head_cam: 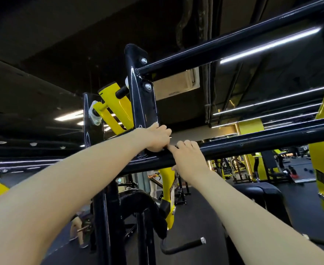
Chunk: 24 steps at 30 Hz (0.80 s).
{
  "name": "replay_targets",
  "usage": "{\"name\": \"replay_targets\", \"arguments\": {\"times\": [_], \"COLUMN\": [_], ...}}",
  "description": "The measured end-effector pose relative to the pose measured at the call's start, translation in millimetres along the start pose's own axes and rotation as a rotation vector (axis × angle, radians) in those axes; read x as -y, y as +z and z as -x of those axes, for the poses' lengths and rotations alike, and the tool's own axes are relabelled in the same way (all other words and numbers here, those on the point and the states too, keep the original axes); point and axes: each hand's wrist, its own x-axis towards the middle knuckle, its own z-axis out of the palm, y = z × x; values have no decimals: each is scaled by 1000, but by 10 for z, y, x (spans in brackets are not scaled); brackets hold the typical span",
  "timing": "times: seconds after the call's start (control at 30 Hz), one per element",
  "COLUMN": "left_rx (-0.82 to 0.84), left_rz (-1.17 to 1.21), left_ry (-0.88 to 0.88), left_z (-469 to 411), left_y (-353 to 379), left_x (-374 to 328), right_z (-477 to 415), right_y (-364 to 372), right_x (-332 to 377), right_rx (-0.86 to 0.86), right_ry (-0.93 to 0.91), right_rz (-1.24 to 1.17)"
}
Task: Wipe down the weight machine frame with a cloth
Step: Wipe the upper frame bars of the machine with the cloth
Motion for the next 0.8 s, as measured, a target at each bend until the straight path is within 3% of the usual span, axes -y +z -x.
{"name": "replay_targets", "arguments": {"times": [0.1,0.17,0.23,0.3,0.47,0.57,0.8], "left_rx": [52,55,-54,-218,-457,-483,-431], "left_rz": [66,92,13,-136,-275,-137,123], "left_ry": [50,37,-14,-108,-410,-502,-493], "left_z": [191,327,456,535,504,392,69], "left_y": [-22,-65,-117,-143,-67,-31,-141], "left_x": [161,329,546,791,1210,1417,1918], "right_z": [-48,-172,-389,-640,-1186,-1542,-2041], "right_y": [-137,-369,-629,-809,-1009,-926,-568], "right_x": [51,20,-31,-60,6,95,200], "right_rx": [91,300,605,728,425,245,94], "right_ry": [21,35,102,177,258,327,413], "right_rz": [17,-48,-213,-365,-587,-761,-1031]}}
